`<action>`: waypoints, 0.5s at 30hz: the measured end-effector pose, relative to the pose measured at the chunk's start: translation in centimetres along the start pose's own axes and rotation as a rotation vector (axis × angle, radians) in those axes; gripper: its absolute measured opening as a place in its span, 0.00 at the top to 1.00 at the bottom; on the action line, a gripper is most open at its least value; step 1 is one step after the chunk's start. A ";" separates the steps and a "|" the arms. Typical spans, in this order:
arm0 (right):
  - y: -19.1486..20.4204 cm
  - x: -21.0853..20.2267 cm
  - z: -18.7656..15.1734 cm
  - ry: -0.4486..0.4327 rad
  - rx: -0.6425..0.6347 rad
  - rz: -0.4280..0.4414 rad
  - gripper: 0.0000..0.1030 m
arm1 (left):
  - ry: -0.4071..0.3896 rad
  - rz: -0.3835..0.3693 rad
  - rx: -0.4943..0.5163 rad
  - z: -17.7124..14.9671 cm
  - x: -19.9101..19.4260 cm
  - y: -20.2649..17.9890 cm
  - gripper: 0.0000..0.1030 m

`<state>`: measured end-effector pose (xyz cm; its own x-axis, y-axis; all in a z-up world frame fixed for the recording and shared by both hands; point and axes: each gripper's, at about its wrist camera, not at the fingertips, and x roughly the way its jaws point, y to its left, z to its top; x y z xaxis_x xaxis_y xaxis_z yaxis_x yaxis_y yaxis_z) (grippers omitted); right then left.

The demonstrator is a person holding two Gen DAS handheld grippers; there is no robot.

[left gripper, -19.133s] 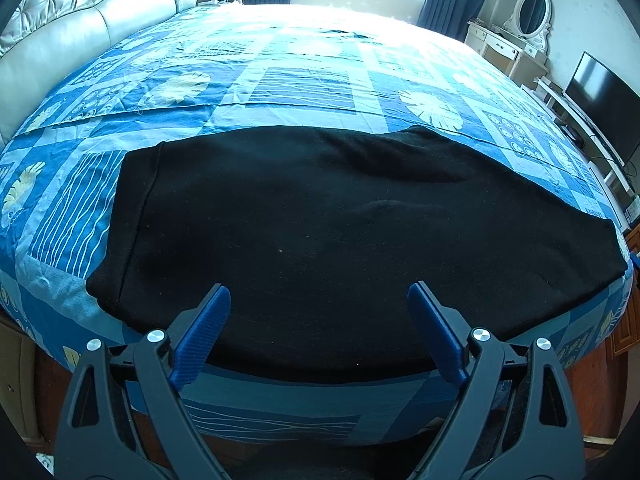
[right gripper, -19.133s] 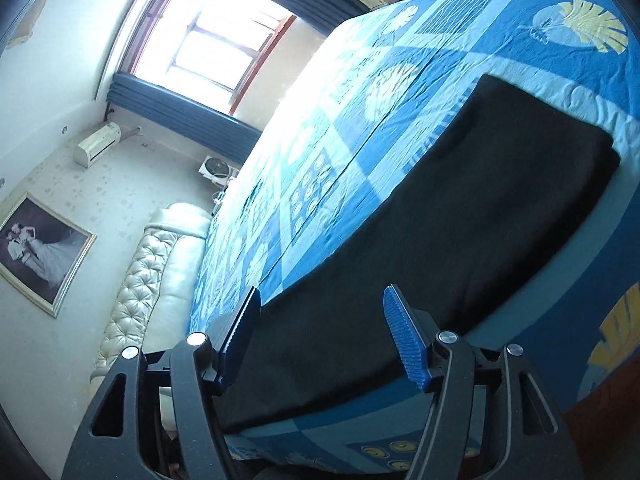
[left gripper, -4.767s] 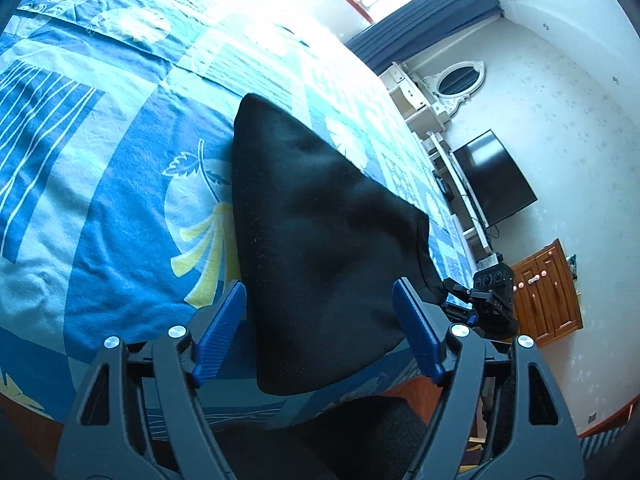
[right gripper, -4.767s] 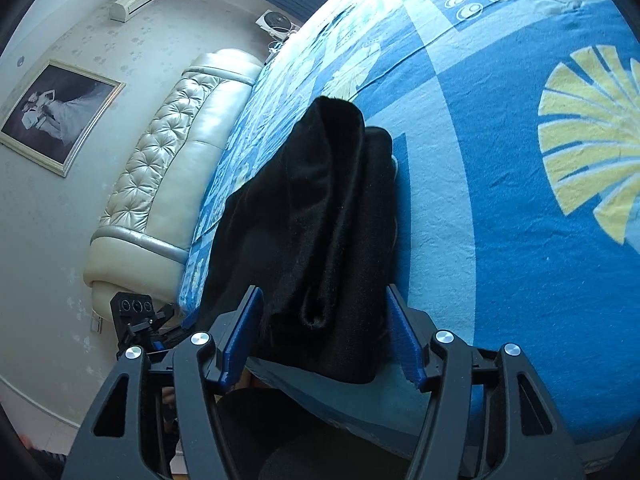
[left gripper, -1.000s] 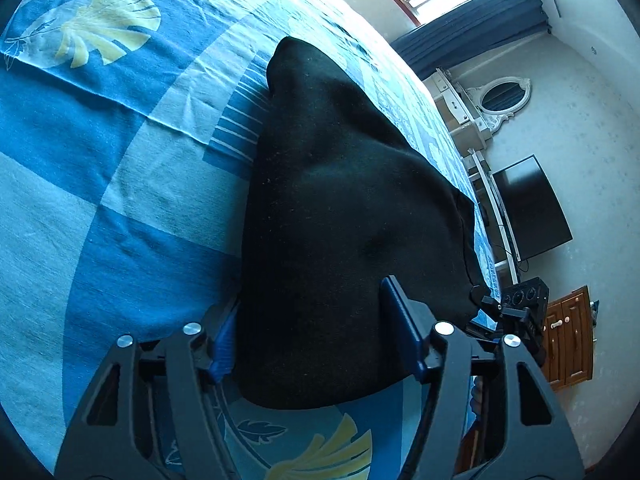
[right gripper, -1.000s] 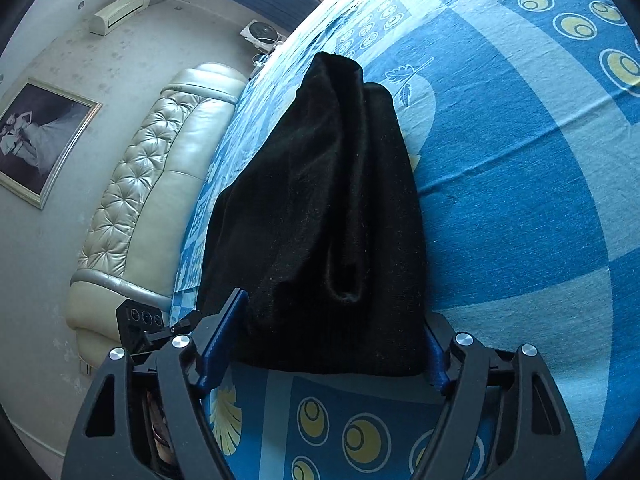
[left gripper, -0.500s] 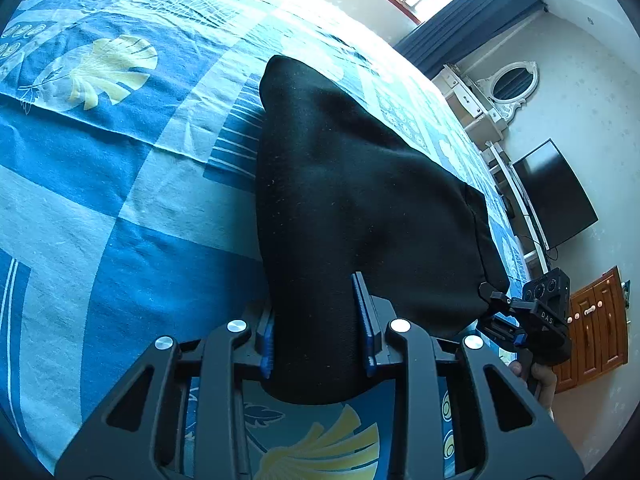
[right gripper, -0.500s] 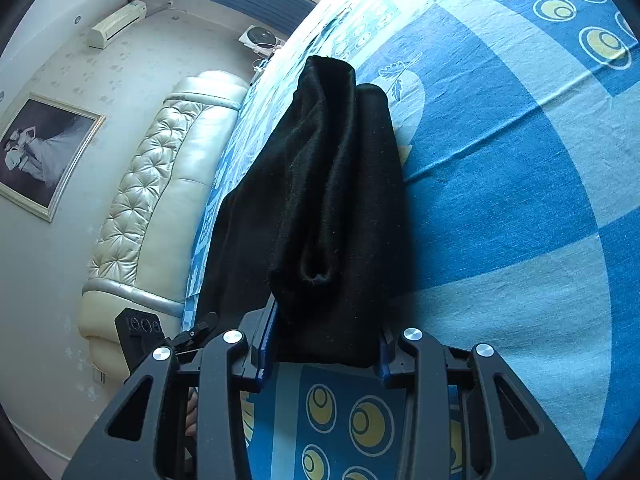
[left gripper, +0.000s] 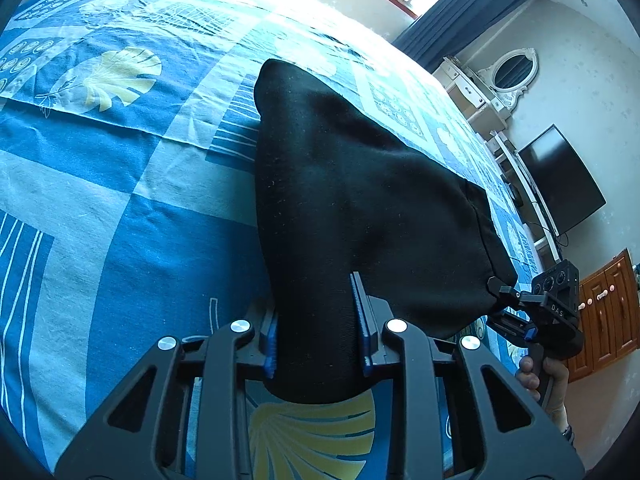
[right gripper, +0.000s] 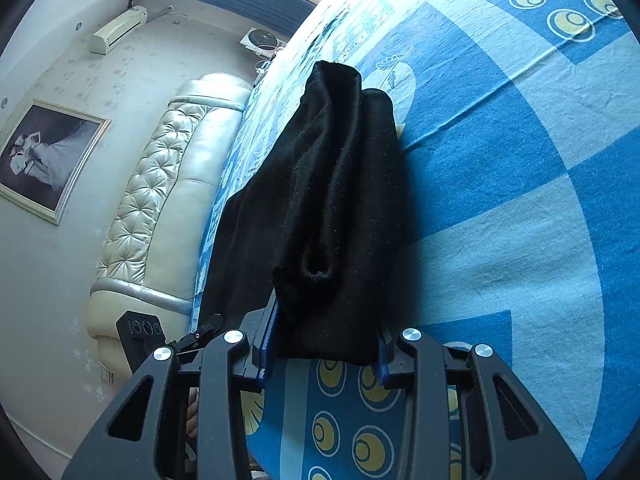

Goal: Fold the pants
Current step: 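Lower the folded bundle onto the quilt with both tools and open them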

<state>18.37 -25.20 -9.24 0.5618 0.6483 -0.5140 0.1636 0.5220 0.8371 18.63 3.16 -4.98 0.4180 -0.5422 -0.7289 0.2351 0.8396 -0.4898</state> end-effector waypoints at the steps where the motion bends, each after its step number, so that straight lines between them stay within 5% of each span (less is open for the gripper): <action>1: 0.0 -0.1 -0.2 0.001 0.001 -0.001 0.63 | 0.000 0.002 0.002 -0.3 -0.1 0.0 0.73; 15: -0.3 -1.8 -2.6 0.013 0.016 0.006 0.63 | 0.012 0.002 0.006 -3.2 -1.7 -0.4 0.73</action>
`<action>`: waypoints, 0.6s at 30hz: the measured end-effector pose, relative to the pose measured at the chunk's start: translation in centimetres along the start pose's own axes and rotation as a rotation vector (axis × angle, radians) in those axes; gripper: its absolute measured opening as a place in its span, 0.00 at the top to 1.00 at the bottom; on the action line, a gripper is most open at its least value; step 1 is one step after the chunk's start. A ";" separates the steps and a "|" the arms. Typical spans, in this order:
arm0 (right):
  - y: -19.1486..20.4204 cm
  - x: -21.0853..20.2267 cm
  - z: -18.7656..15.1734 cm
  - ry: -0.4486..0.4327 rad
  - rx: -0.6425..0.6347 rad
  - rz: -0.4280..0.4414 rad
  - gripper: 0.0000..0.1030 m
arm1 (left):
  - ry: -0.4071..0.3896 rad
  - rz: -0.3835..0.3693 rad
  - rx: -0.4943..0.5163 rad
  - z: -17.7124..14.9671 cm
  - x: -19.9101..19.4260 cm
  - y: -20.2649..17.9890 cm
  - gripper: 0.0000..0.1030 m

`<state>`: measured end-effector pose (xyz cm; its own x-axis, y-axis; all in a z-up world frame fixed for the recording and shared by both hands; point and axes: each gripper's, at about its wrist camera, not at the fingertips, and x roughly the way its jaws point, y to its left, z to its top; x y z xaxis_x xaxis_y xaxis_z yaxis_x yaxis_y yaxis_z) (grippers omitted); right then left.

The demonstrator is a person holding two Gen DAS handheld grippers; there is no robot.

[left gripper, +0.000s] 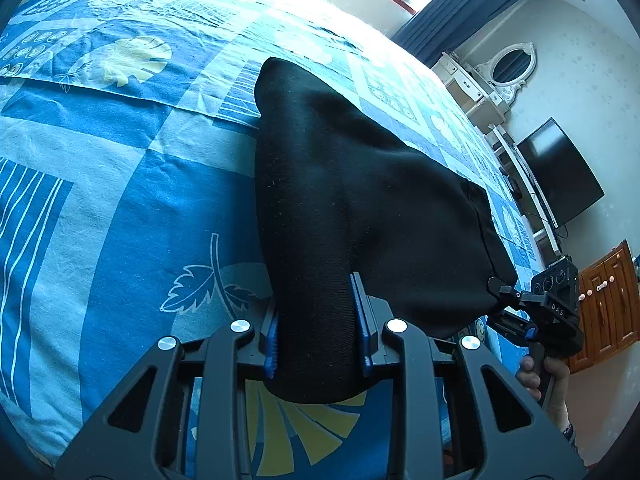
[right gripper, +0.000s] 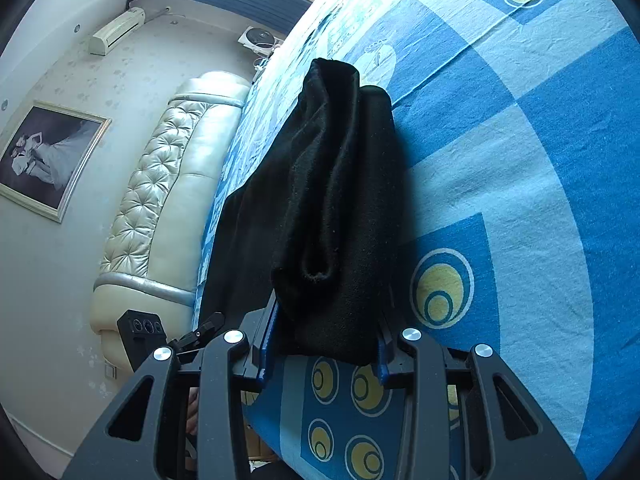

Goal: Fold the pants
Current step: 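Lower the folded bundle onto the quilt with both tools and open them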

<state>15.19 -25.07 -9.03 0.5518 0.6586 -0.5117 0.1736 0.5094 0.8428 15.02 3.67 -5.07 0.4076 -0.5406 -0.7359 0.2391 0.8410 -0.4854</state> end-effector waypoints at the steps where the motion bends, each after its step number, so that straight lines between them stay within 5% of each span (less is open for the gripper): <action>1: 0.0 -0.1 -0.2 0.001 0.001 0.000 0.63 | 0.002 -0.001 -0.002 -0.2 -0.1 -0.1 0.73; 6: -1.0 0.1 -0.3 0.007 0.027 0.015 0.55 | 0.002 0.011 0.017 -0.6 0.1 0.0 0.67; 12: -1.0 0.7 0.0 -0.003 0.038 0.031 0.41 | -0.006 0.011 -0.008 -0.3 0.9 0.9 0.49; 15: -0.7 1.0 -0.2 -0.004 0.013 0.016 0.41 | -0.010 0.003 -0.020 -0.5 1.2 1.2 0.45; 18: -0.9 0.9 -0.5 0.000 -0.004 -0.013 0.52 | -0.010 -0.024 -0.024 -0.7 1.2 1.2 0.55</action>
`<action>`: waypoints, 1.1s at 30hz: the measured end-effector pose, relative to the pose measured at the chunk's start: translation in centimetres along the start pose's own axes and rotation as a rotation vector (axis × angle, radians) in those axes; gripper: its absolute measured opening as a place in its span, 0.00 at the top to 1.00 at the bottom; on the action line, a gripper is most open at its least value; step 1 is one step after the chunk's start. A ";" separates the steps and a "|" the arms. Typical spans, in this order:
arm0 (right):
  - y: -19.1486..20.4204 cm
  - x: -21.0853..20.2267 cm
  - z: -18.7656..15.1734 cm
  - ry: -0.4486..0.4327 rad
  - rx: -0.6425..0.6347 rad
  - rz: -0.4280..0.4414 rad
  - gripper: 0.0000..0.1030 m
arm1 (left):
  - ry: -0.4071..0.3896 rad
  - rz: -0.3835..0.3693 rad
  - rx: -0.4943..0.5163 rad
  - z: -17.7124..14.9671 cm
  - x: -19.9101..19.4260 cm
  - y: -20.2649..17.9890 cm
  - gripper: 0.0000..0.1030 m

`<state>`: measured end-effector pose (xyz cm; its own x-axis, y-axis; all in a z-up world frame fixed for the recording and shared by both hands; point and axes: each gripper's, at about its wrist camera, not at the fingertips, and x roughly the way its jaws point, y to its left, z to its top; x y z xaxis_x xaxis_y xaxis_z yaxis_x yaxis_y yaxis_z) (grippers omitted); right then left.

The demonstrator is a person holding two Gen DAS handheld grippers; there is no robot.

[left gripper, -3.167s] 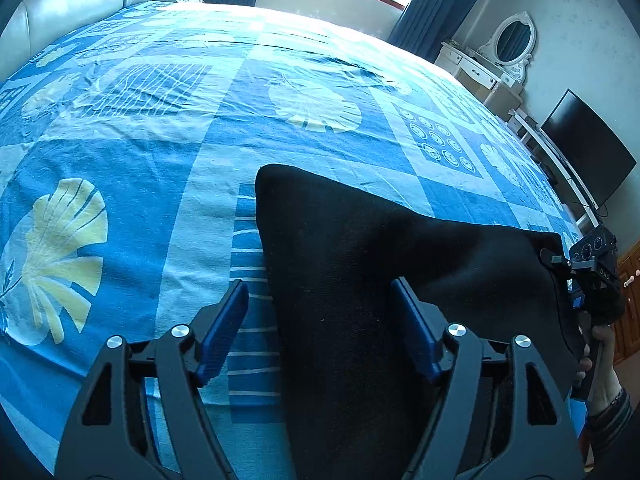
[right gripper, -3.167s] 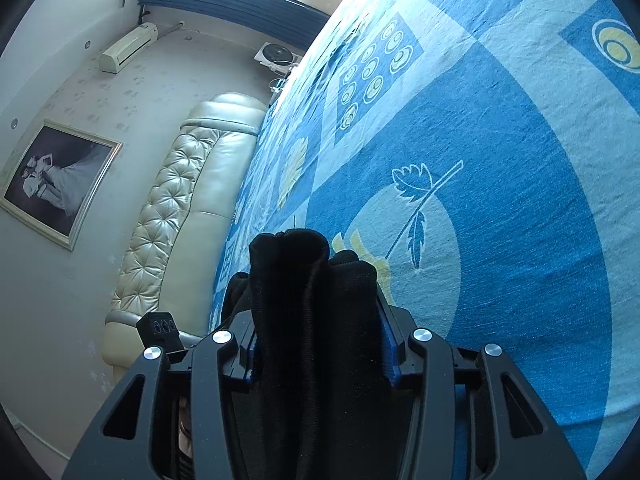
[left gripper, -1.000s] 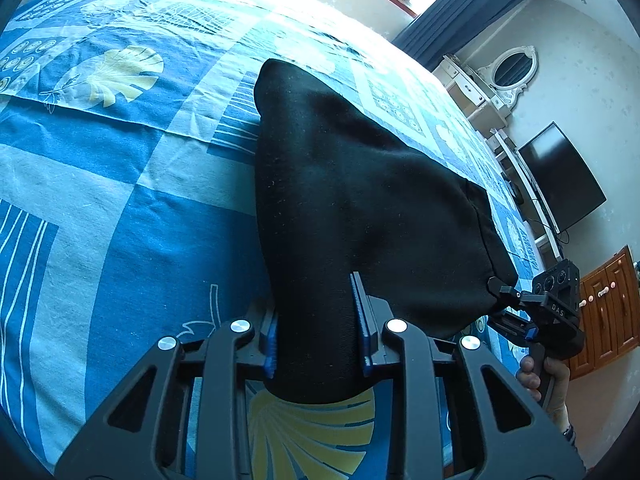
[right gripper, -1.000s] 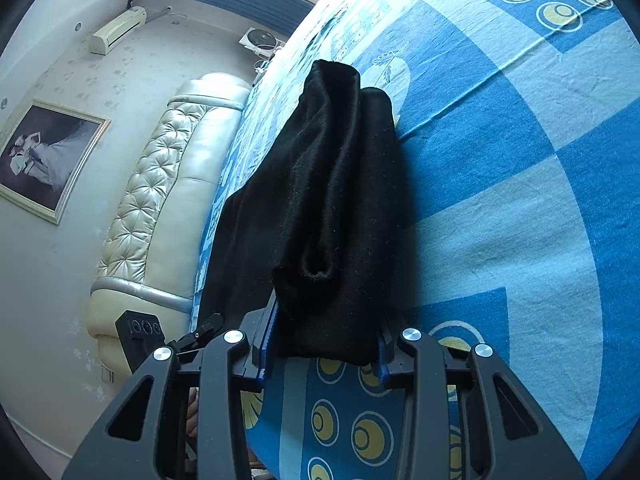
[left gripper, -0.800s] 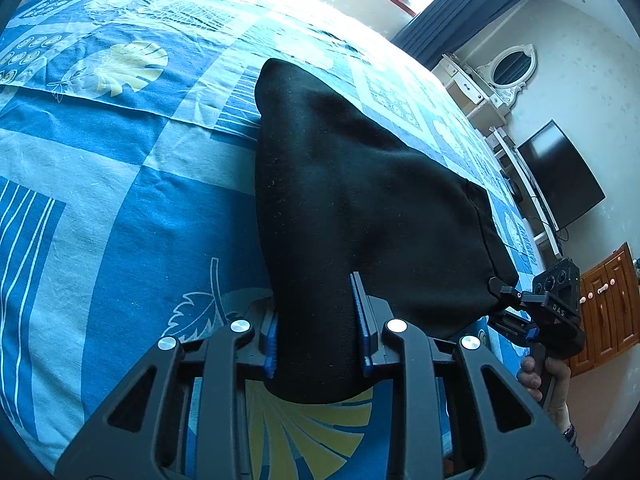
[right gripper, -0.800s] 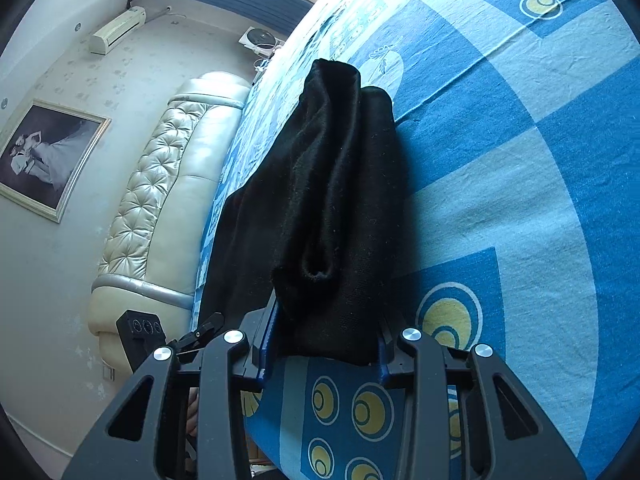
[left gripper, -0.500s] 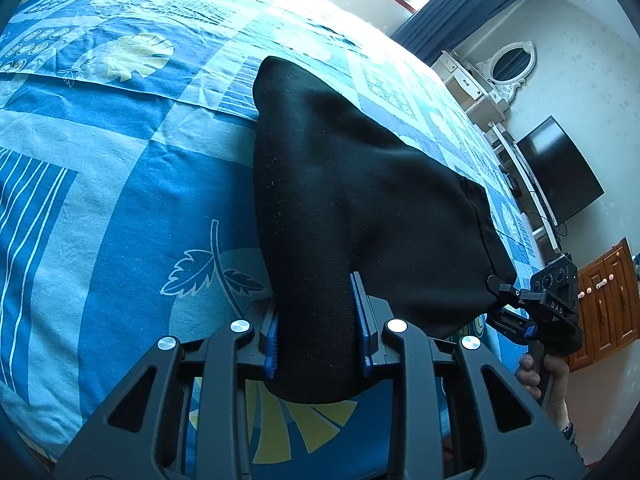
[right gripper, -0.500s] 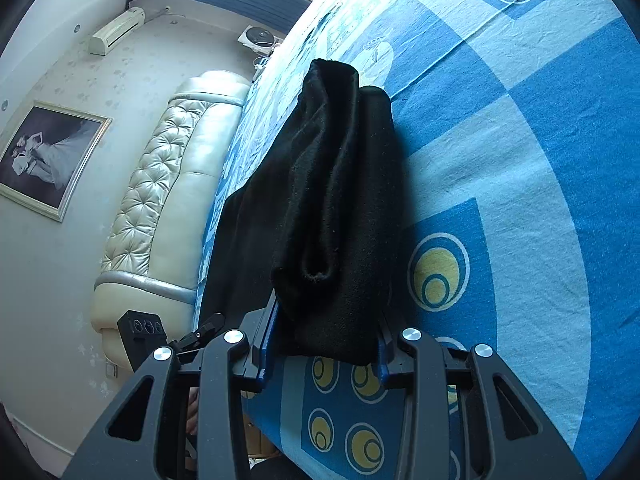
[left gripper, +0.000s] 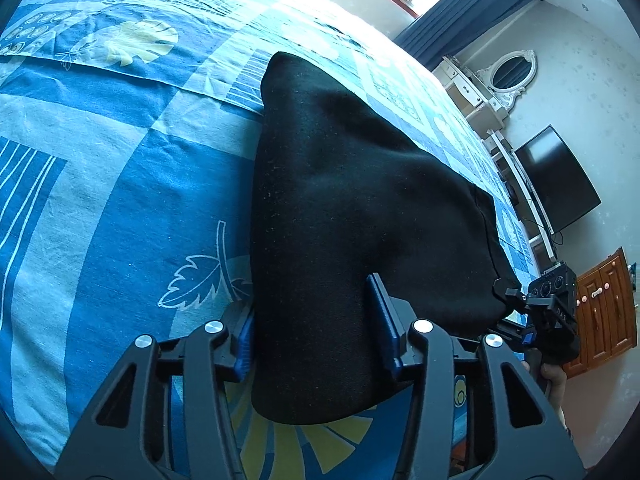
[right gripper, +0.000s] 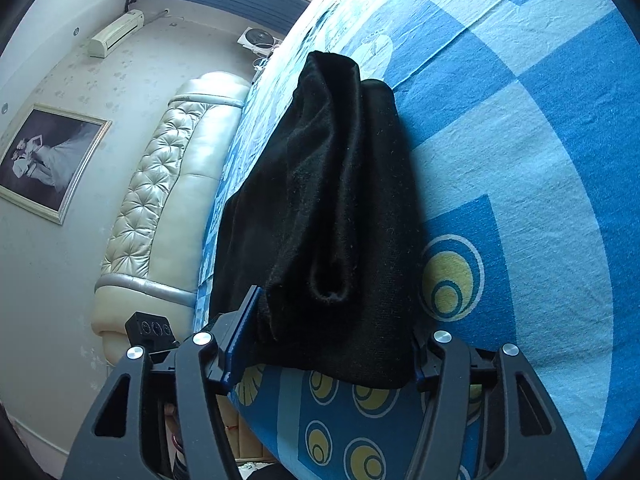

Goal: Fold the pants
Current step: 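Lower the folded bundle onto the quilt with both tools and open them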

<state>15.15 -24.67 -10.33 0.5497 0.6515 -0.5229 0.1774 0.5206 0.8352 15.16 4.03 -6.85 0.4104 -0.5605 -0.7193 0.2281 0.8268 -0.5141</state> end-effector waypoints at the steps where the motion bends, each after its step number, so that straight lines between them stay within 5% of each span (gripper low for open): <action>1: -0.1 -0.1 -0.1 0.003 -0.001 0.000 0.55 | -0.002 0.004 0.012 -0.1 -0.1 -0.3 0.58; 8: 0.0 -1.3 -1.3 0.004 0.005 0.011 0.62 | -0.003 0.031 0.032 -0.4 -1.4 -1.2 0.68; 27: -1.7 -2.0 -2.0 0.008 0.047 0.024 0.62 | -0.002 0.039 0.047 -2.7 -2.5 -1.2 0.66; 30: -1.3 -2.0 -2.0 0.010 0.049 0.025 0.62 | 0.000 0.029 0.047 -2.7 -2.4 -0.9 0.60; 33: -1.1 -2.2 -2.0 0.006 0.039 0.018 0.62 | -0.017 0.054 0.043 -2.5 -2.3 -0.5 0.39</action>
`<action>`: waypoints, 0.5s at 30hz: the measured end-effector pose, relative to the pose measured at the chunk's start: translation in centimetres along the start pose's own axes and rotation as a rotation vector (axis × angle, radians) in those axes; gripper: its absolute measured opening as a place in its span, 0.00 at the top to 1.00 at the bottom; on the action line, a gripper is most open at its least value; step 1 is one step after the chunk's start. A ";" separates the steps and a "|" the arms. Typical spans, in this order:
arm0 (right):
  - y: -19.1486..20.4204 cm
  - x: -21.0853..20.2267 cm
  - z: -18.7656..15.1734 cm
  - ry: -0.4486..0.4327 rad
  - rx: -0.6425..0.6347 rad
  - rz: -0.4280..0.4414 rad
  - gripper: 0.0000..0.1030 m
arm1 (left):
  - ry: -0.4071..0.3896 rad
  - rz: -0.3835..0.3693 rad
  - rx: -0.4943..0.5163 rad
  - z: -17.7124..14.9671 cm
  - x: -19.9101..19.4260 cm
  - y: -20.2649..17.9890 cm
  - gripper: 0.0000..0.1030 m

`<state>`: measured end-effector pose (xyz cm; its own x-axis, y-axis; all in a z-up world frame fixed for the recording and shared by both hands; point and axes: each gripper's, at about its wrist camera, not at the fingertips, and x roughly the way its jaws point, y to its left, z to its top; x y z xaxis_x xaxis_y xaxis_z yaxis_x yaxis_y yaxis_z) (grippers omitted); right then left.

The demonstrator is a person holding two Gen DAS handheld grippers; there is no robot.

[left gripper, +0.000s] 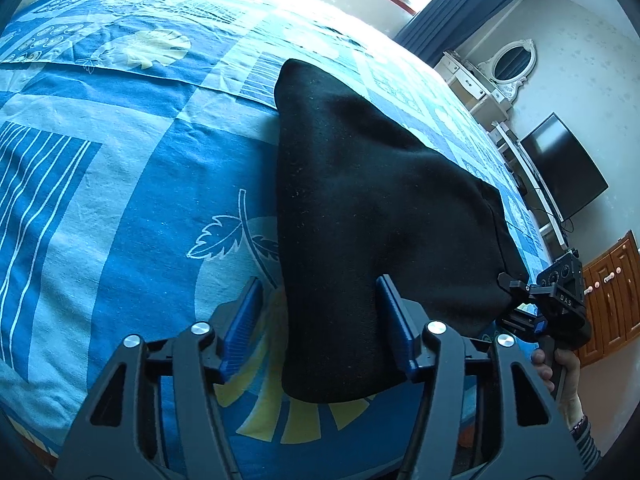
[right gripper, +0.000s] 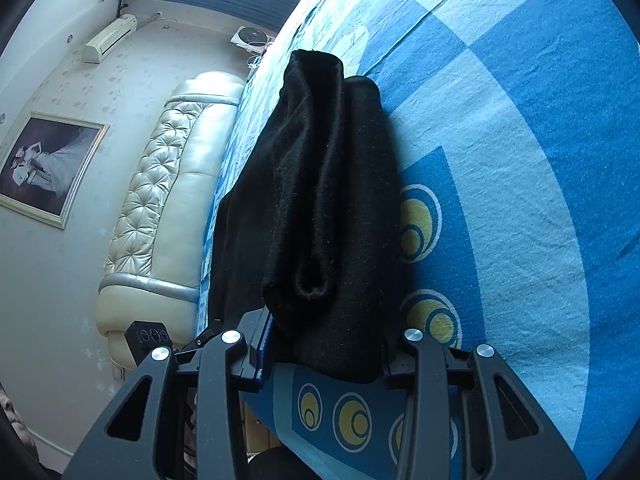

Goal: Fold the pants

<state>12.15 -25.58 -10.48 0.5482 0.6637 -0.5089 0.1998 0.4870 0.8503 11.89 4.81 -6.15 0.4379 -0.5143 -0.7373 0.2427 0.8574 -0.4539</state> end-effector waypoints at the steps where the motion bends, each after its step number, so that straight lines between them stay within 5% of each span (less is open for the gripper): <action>1: 0.1 -0.1 0.0 -0.003 -0.008 -0.006 0.62 | -0.004 0.000 0.004 0.0 0.0 0.0 0.35; 8: -0.3 -0.1 -0.2 0.000 -0.002 0.009 0.61 | -0.046 0.068 0.058 -0.4 -0.3 -0.8 0.24; 15: 0.1 -2.1 -1.3 -0.023 0.025 0.012 0.38 | -0.050 0.144 0.084 -1.1 -1.4 -2.0 0.17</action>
<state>9.91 -26.21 -9.52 0.5695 0.6558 -0.4955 0.2127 0.4647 0.8595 9.86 3.75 -4.73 0.5158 -0.3864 -0.7646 0.2451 0.9218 -0.3005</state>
